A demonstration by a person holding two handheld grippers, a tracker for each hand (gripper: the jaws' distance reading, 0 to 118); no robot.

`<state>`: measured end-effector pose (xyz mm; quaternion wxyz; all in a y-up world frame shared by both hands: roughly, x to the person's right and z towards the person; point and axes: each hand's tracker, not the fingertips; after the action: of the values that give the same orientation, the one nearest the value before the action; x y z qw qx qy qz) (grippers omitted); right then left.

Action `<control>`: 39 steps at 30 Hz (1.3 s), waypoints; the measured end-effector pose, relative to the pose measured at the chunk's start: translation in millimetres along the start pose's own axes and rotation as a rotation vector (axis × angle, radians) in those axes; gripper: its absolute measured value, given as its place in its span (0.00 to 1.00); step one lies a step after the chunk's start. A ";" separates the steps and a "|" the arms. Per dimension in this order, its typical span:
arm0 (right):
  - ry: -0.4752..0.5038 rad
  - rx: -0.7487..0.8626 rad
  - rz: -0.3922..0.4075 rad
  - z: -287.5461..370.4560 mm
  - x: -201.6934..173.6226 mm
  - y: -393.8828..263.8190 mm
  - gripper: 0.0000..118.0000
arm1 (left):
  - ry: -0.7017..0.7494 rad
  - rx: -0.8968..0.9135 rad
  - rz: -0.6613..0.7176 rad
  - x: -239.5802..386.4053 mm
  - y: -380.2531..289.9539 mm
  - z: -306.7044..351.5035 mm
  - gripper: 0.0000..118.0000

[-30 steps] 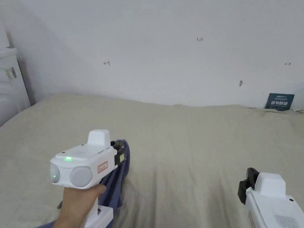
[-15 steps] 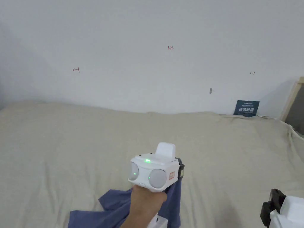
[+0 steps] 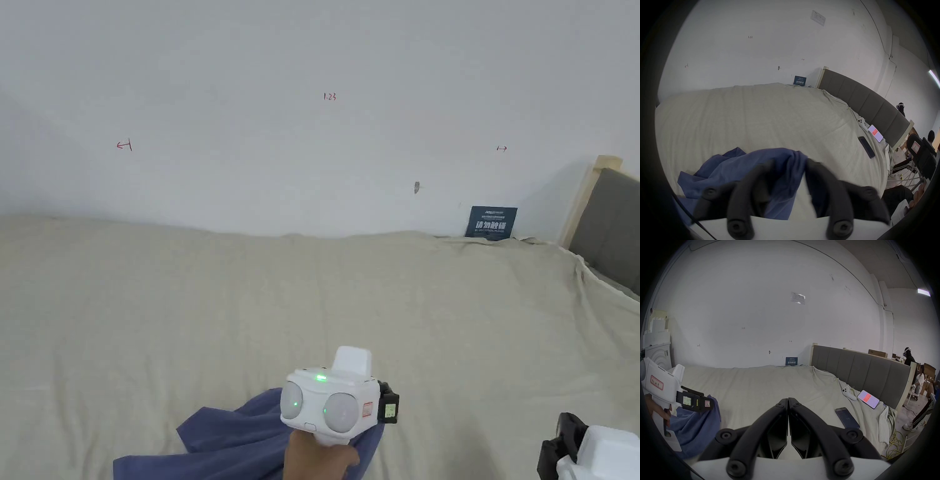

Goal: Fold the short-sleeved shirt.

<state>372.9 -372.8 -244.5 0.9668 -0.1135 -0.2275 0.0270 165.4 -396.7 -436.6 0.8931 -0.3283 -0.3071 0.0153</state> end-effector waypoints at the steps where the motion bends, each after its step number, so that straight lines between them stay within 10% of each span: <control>1: 0.004 -0.003 0.001 -0.6 -2.1 0.1 0.00 | 0.002 0.009 0.002 1.5 0.9 15.1 0.71; 13: 0.099 0.020 0.002 -1.2 -54.8 6.2 0.00 | 0.180 0.295 -0.081 -68.4 -16.6 114.7 0.73; 19: 0.170 0.035 0.014 0.4 -93.5 10.7 0.00 | 0.386 0.395 -0.071 -119.7 -43.8 172.5 0.54; 26: 0.232 0.042 0.025 3.7 -130.0 9.0 0.00 | 0.498 0.415 -0.048 -156.9 -72.1 219.1 0.00; 39: 0.265 0.022 0.037 6.7 -152.9 5.3 0.00 | 0.481 0.326 0.166 -213.0 -101.0 214.6 0.00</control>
<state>233.1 -382.2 -306.2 0.9889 -0.1095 -0.0954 0.0323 -144.8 -400.8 -363.3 0.9768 -0.1989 -0.0524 0.0589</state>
